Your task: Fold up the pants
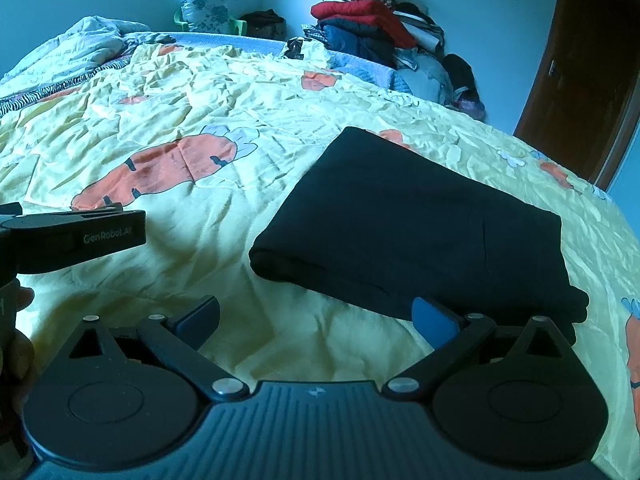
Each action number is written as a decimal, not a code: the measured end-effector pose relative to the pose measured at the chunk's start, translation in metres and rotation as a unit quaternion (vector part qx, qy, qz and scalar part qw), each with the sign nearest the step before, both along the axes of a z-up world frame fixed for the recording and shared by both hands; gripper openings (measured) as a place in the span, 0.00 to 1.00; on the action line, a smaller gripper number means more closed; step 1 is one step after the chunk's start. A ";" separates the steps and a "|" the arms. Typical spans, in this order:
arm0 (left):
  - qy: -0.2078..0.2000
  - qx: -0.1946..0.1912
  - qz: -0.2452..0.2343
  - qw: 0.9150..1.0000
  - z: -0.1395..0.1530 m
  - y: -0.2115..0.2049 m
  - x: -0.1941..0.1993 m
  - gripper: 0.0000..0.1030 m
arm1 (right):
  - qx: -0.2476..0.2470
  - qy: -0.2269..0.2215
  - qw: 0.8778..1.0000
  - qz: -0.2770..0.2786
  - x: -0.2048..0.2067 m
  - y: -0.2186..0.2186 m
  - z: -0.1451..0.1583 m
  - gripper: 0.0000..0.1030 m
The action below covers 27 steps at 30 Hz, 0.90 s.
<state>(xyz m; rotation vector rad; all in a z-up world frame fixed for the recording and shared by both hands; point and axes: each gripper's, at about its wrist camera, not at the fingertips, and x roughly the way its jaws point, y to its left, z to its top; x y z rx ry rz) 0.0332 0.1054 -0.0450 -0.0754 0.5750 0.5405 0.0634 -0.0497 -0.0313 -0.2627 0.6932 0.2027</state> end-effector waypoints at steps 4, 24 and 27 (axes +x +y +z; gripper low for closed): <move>0.001 0.000 -0.001 1.000 0.000 0.000 0.000 1.00 | 0.000 0.000 1.000 0.000 0.000 0.000 0.000 1.00; 0.014 0.003 -0.025 1.000 0.002 -0.009 0.004 1.00 | 0.004 0.002 1.000 -0.019 -0.002 -0.017 -0.001 1.00; 0.017 -0.007 -0.042 0.999 0.004 -0.015 0.005 1.00 | 0.013 0.007 0.999 -0.037 -0.004 -0.033 -0.004 1.00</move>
